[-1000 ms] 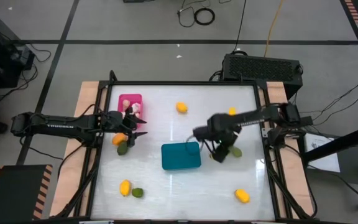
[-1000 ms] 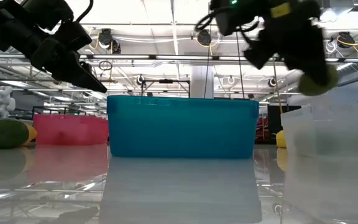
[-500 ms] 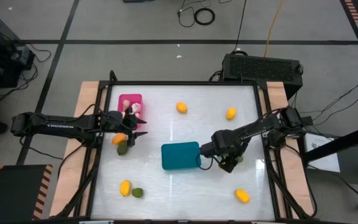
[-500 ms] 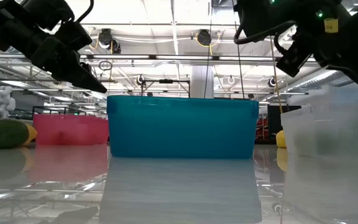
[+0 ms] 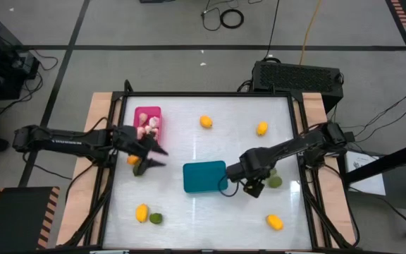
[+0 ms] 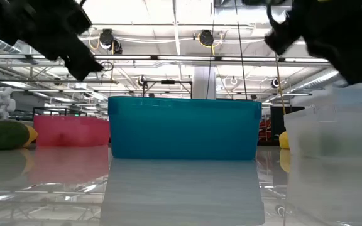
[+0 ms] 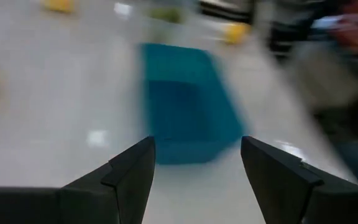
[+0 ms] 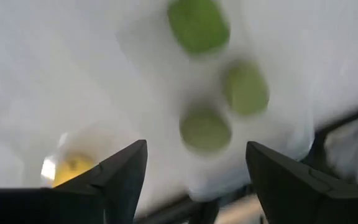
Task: Sort produce into baskets
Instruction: Put the green lime into the white bin
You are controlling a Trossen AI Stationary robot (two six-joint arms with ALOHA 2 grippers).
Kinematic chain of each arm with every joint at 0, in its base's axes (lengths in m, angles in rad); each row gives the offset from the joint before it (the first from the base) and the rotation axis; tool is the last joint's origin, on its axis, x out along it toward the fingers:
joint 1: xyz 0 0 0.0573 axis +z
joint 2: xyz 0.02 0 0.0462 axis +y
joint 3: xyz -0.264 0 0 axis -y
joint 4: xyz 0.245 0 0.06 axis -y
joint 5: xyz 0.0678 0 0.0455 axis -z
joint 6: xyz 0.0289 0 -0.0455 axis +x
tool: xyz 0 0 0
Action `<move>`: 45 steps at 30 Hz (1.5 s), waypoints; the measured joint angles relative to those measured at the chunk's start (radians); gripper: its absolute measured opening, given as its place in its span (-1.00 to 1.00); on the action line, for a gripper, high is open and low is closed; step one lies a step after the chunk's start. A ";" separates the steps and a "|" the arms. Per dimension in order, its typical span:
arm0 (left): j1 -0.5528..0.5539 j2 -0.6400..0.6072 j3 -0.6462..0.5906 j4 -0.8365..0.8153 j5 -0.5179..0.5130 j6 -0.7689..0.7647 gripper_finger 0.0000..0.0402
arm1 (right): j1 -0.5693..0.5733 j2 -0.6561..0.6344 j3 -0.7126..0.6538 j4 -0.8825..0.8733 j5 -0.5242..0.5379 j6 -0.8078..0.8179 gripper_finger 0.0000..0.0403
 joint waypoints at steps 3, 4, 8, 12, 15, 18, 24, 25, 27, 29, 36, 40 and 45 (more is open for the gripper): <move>-0.081 0.000 0.015 -0.001 0.104 -0.116 0.21 | 0.036 -0.026 0.022 0.103 0.147 0.012 0.30; -0.120 0.000 0.020 -0.002 0.118 -0.164 0.21 | 0.048 -0.035 0.022 0.156 0.199 0.013 0.29; -0.318 0.004 0.048 -0.003 0.010 -0.344 0.21 | 0.102 -0.043 0.022 0.357 0.405 -0.028 0.28; -0.507 0.022 0.077 -0.004 -0.164 -0.491 0.21 | 0.143 -0.030 0.022 0.552 0.500 -0.136 0.28; -0.643 0.062 0.105 -0.001 -0.280 -0.557 0.21 | 0.171 -0.015 0.022 0.677 0.503 -0.193 0.28; -0.774 0.159 0.150 -0.001 -0.401 -0.561 0.21 | 0.200 -0.004 0.022 0.778 0.505 -0.232 0.28; -0.916 0.457 0.282 -0.004 -0.485 -0.488 0.21 | 0.243 0.015 0.022 0.933 0.648 -0.318 0.28; -0.927 0.507 0.305 -0.003 -0.486 -0.454 0.21 | 0.248 0.018 0.022 0.953 0.684 -0.331 0.28; -0.943 0.595 0.342 -0.003 -0.484 -0.395 0.21 | 0.255 0.028 0.022 0.989 0.735 -0.355 0.28; -0.948 0.665 0.369 -0.005 -0.467 -0.378 0.21 | 0.260 0.039 0.022 1.020 0.743 -0.364 0.28; -0.947 0.767 0.389 -0.022 -0.478 -0.368 0.21 | 0.283 0.090 0.021 1.059 0.732 -0.358 0.28; -0.943 0.768 0.389 -0.036 -0.539 -0.317 0.21 | 0.293 0.100 0.021 1.063 0.732 -0.368 0.28; -0.943 0.768 0.389 -0.096 -0.548 -0.274 0.21 | 0.291 0.102 0.021 1.064 0.732 -0.373 0.28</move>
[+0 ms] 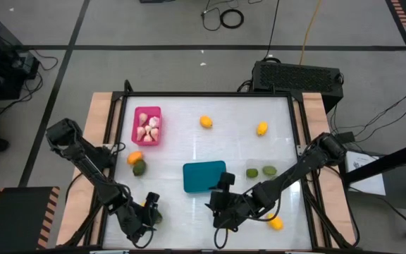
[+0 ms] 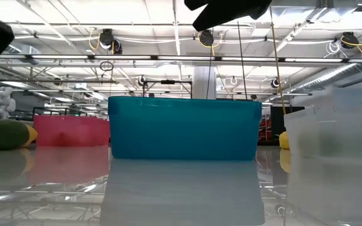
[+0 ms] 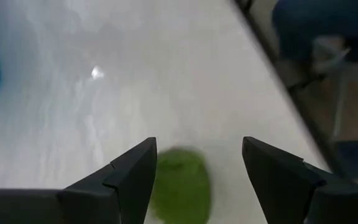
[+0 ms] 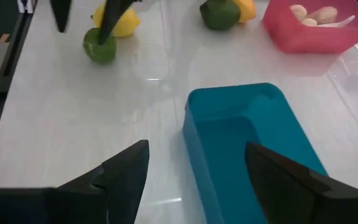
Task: Sort produce into baskets
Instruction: Put the green lime into the white bin
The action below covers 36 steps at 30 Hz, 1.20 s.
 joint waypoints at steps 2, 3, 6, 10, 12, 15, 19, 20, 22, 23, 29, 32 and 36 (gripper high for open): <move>0.000 0.000 0.000 -0.046 0.000 0.001 0.21 | 0.000 0.000 0.000 0.006 0.000 -0.014 0.28; 0.001 0.000 0.000 -0.058 0.000 0.000 0.21 | 0.000 0.000 0.000 0.008 0.000 -0.019 0.28; 0.006 0.000 0.000 -0.071 -0.008 0.007 0.22 | 0.001 0.000 0.000 0.009 0.000 -0.023 0.28; 0.029 0.000 0.000 -0.066 -0.004 0.007 0.26 | 0.000 0.000 0.000 0.008 0.000 -0.027 0.28; 0.036 0.000 0.000 -0.065 0.014 0.009 0.32 | 0.000 0.000 0.000 0.008 0.000 -0.034 0.28; 0.046 0.000 0.000 -0.065 0.055 0.005 0.43 | 0.000 0.000 0.000 0.007 0.000 -0.042 0.28; 0.057 0.000 0.000 -0.065 0.099 0.004 0.49 | 0.000 0.000 0.000 0.007 0.000 -0.042 0.28; 0.057 0.000 0.000 -0.065 0.099 0.008 0.49 | 0.000 0.000 0.000 0.007 0.000 -0.042 0.28; 0.057 0.000 0.000 -0.066 0.089 0.031 0.49 | 0.000 0.000 0.000 0.007 0.000 -0.042 0.28; 0.057 0.000 0.000 -0.068 0.084 0.037 0.49 | 0.000 0.000 0.000 0.007 0.000 -0.045 0.28; 0.057 0.000 -0.001 -0.105 0.092 0.054 0.49 | 0.000 0.000 0.000 0.007 0.000 -0.045 0.28; 0.057 0.000 -0.001 -0.115 0.100 0.054 0.49 | 0.000 0.000 0.000 0.007 0.000 -0.045 0.28; 0.057 0.016 -0.001 -0.117 0.113 0.053 0.49 | 0.000 0.000 0.000 0.006 0.000 -0.045 0.28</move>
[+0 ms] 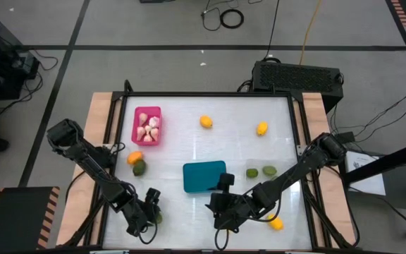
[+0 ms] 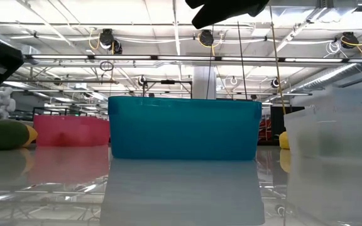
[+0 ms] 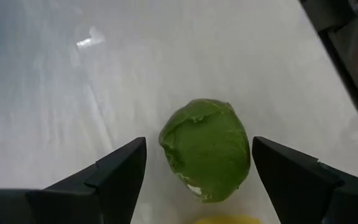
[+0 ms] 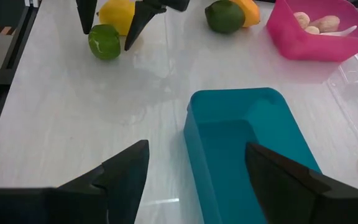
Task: Sort produce into baskets
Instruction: Put the green lime into the white bin
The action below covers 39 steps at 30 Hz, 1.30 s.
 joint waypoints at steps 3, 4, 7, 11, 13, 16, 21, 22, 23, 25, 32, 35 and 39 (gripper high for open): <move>-0.002 0.028 0.000 0.004 0.019 0.000 0.49 | 0.000 0.000 0.000 -0.001 0.000 0.000 0.28; -0.002 0.040 0.000 0.006 0.024 0.000 0.49 | 0.000 0.000 0.000 -0.001 0.000 0.000 0.28; -0.001 0.066 -0.001 0.020 0.031 0.000 0.49 | 0.000 0.000 0.000 -0.003 0.000 0.000 0.28; 0.000 0.070 -0.001 0.050 0.031 0.000 0.49 | 0.000 0.000 0.000 -0.004 0.000 0.000 0.28; 0.000 0.070 0.002 0.055 0.033 0.000 0.48 | 0.000 0.000 0.000 -0.004 0.000 0.000 0.28; 0.000 0.069 0.004 0.054 0.049 0.000 0.43 | 0.000 0.000 0.000 -0.003 0.000 0.000 0.28; 0.000 0.069 0.004 0.052 0.053 0.000 0.25 | 0.000 0.000 0.000 -0.003 0.000 0.000 0.28; 0.001 0.069 0.007 0.050 0.052 0.000 0.21 | 0.000 0.000 0.000 -0.002 0.000 0.000 0.28; 0.003 0.069 0.011 0.048 0.052 0.000 0.17 | 0.000 0.000 0.000 -0.002 0.000 0.000 0.28; 0.012 0.069 0.027 0.048 0.052 0.000 0.09 | 0.000 0.000 0.000 -0.002 0.000 0.000 0.28; 0.083 0.068 0.157 0.045 -0.009 0.165 -0.04 | 0.001 -0.004 0.000 -0.022 0.000 0.023 0.28; 0.122 0.068 0.219 0.062 -0.148 0.283 -0.04 | 0.002 -0.033 -0.002 -0.105 0.000 0.111 0.28; 0.234 0.077 0.231 0.155 -0.180 0.341 -0.04 | 0.021 -0.084 -0.002 -0.248 0.035 0.263 0.28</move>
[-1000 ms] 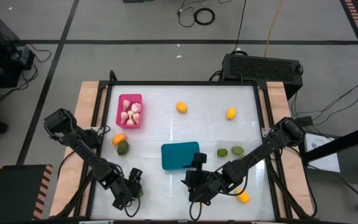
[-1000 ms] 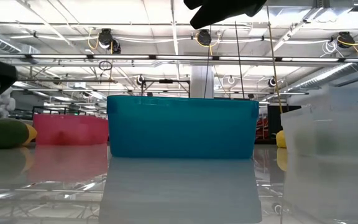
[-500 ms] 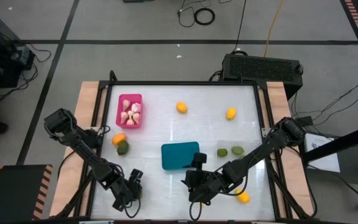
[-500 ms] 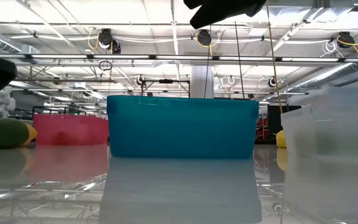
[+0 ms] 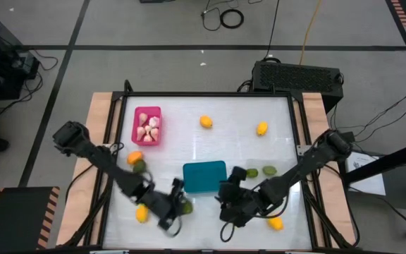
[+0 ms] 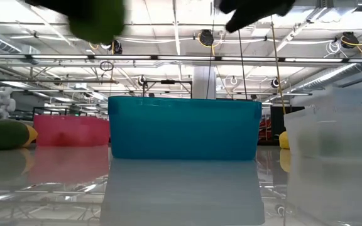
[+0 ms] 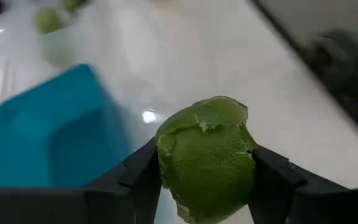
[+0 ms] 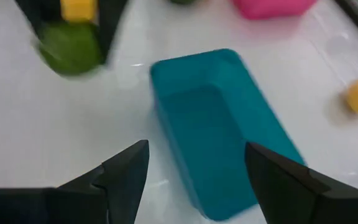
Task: Sort produce into baskets
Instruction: Put the green lime into the white bin
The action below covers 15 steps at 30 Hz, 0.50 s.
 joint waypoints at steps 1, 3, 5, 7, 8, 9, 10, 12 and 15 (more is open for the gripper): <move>0.032 0.011 0.000 0.024 0.004 0.008 -0.05 | 0.013 -0.010 0.000 -0.026 0.029 0.029 0.28; 0.092 0.035 -0.003 0.078 0.003 0.052 -0.05 | 0.048 -0.029 0.000 -0.091 0.103 0.075 0.28; 0.147 0.062 -0.002 0.205 0.018 0.108 -0.05 | 0.087 -0.048 0.000 -0.148 0.181 0.129 0.28; 0.203 0.096 0.000 0.353 0.054 0.145 -0.05 | 0.128 -0.065 0.000 -0.225 0.269 0.201 0.28; 0.233 0.117 0.000 0.426 0.075 0.160 -0.05 | 0.146 -0.073 0.000 -0.255 0.314 0.239 0.28; 0.261 0.143 0.000 0.499 0.100 0.169 -0.05 | 0.167 -0.079 0.001 -0.289 0.363 0.283 0.28; 0.288 0.172 0.005 0.559 0.127 0.178 -0.05 | 0.189 -0.086 0.001 -0.327 0.408 0.324 0.28; 0.338 0.243 0.048 0.635 0.188 0.184 -0.05 | 0.223 -0.094 0.001 -0.382 0.486 0.396 0.28; 0.394 0.368 0.169 0.668 0.266 0.186 -0.05 | 0.262 -0.095 0.001 -0.438 0.547 0.456 0.28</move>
